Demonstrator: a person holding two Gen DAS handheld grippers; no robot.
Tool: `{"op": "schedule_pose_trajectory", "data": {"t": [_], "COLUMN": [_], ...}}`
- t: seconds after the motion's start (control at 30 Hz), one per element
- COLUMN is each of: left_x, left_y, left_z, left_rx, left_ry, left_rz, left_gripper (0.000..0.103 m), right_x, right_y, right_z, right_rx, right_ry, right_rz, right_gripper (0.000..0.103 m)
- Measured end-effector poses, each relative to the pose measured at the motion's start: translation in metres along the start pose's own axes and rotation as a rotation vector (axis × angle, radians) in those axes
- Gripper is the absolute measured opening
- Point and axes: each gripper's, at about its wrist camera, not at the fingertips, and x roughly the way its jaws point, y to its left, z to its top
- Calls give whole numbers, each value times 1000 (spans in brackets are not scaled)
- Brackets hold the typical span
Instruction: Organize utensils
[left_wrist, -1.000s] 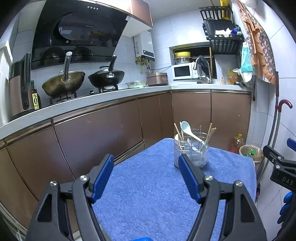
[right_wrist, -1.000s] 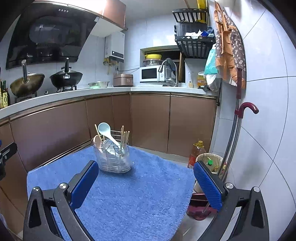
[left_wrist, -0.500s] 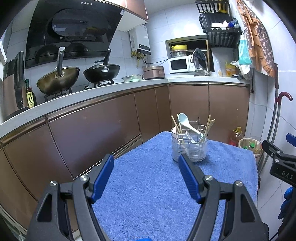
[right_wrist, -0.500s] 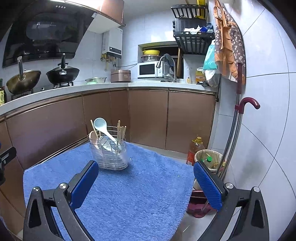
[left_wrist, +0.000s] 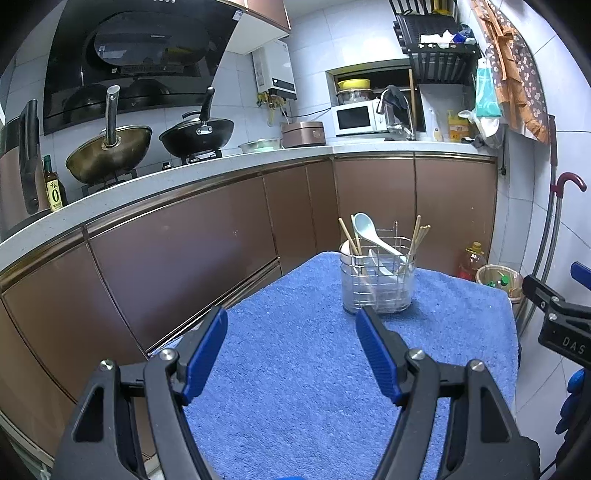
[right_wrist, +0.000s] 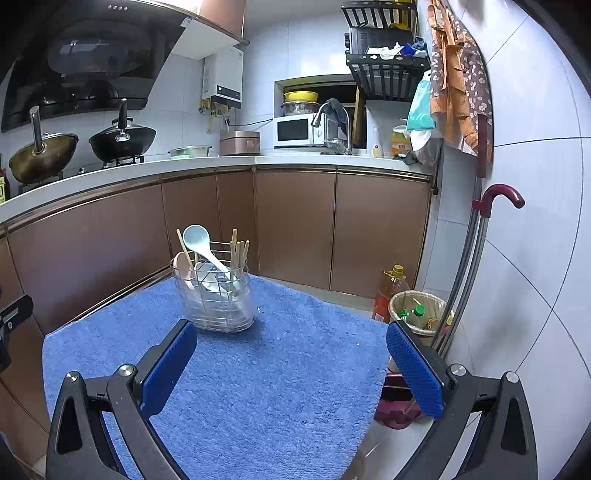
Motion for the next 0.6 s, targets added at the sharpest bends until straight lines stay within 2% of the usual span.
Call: {"op": "schedule_pose_trajectory", "data": {"t": [0.3,0.6], "left_x": [5,10], "left_y": [-2,8], "left_z": [-1,-2], "left_rx": [6,-34], "left_ry": [17,13], "left_rz": [-1,0], "left_gripper": [71,71], "right_x": [3,4], "right_y": [-2,-2], "right_z": [-1,-3], "right_rx": [0,-12], "right_ry": [5,4], "right_rz": [-1,-15], "right_gripper": [103,103]}}
